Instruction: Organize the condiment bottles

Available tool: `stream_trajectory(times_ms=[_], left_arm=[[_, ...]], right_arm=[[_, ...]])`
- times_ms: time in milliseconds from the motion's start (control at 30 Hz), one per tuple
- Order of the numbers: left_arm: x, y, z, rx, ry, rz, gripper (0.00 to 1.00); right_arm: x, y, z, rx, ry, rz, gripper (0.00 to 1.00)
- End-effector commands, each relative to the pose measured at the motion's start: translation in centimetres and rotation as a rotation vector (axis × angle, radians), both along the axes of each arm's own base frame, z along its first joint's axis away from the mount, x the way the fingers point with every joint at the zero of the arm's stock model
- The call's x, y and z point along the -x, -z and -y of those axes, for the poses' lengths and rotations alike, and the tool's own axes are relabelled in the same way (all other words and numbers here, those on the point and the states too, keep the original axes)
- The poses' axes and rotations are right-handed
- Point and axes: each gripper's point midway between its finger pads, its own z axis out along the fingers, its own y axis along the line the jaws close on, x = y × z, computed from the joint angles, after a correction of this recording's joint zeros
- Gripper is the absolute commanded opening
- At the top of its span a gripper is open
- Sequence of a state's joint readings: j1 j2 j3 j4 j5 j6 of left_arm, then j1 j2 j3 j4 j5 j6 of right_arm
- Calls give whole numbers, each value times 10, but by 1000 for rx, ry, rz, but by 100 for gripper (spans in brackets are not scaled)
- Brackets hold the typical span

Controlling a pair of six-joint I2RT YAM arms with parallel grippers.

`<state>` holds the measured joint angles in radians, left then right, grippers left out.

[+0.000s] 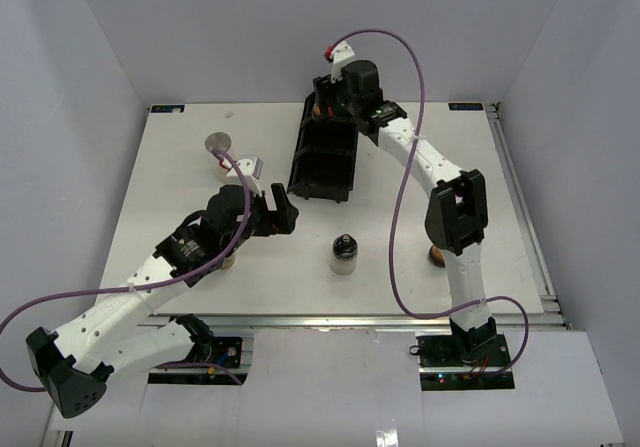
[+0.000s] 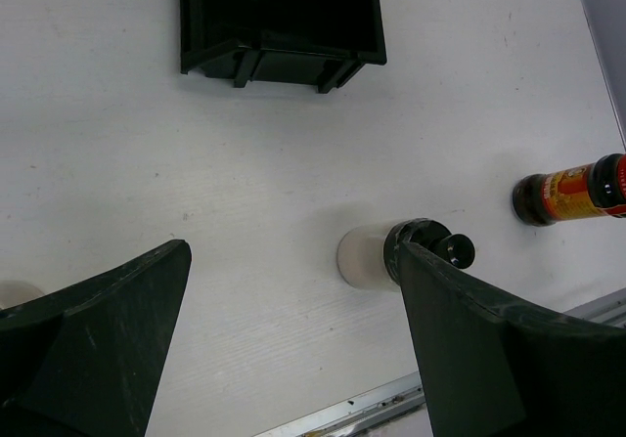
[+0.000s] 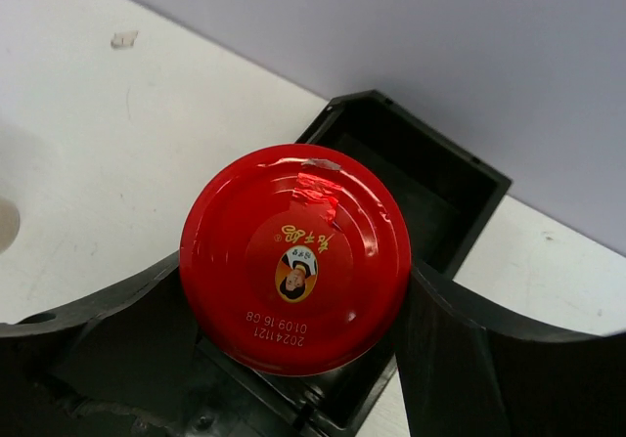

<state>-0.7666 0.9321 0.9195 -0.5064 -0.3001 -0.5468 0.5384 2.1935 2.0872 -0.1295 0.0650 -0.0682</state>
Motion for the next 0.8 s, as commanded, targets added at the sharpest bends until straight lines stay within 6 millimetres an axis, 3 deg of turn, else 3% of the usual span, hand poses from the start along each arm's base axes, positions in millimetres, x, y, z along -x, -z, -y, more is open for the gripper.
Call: stream_trajectory(times_ms=[0, 367, 767], left_arm=[[0, -11, -6, 14, -21, 26, 98], [1, -7, -8, 6, -19, 23, 98], [3, -5, -8, 6, -13, 19, 98]], right_arm=[[-3, -85, -21, -80, -12, 256, 8], [-10, -38, -28, -35, 7, 192, 8], [-19, -5, -27, 0, 36, 164, 8]])
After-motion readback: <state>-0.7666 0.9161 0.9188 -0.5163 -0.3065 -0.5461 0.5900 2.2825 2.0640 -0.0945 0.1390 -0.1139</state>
